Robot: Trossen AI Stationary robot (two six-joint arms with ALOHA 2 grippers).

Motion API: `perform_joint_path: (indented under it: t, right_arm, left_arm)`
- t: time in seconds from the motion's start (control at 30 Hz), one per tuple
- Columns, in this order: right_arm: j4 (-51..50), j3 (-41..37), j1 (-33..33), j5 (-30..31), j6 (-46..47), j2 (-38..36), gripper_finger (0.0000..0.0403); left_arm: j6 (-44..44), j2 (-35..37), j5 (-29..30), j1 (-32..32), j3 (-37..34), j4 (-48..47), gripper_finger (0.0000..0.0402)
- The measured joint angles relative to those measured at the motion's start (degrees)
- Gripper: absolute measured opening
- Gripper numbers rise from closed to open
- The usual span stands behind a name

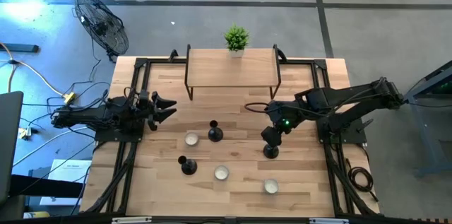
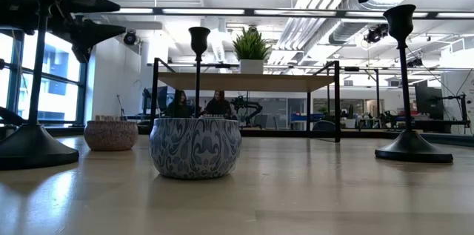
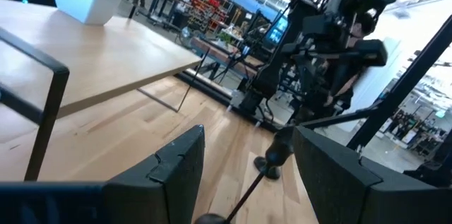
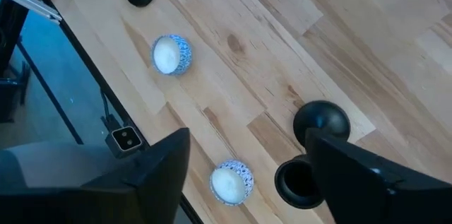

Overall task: Pick & Place candle stick holders
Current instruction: Put the right black candle holder on the shelf

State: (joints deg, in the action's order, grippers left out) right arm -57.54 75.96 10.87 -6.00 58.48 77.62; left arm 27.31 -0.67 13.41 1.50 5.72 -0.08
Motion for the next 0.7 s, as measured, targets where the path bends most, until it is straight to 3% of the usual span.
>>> perform_joint_path:
  t: [0.17,0.53,0.7]
  right_arm:
    - [0.0,0.0,0.0,0.01,0.0,0.0,0.0306]
    - [-4.92,0.05,1.88,-0.11,-0.54,-0.07,0.0309]
    - [-7.1,1.5,4.77,4.17,2.37,-0.1,0.0309]
  left_arm:
    - [0.0,0.0,0.02,0.0,0.0,-0.65,0.0213]
    - [0.0,0.0,0.13,0.0,0.0,-0.76,0.0213]
    - [0.0,0.0,0.17,0.0,0.0,-1.86,0.0213]
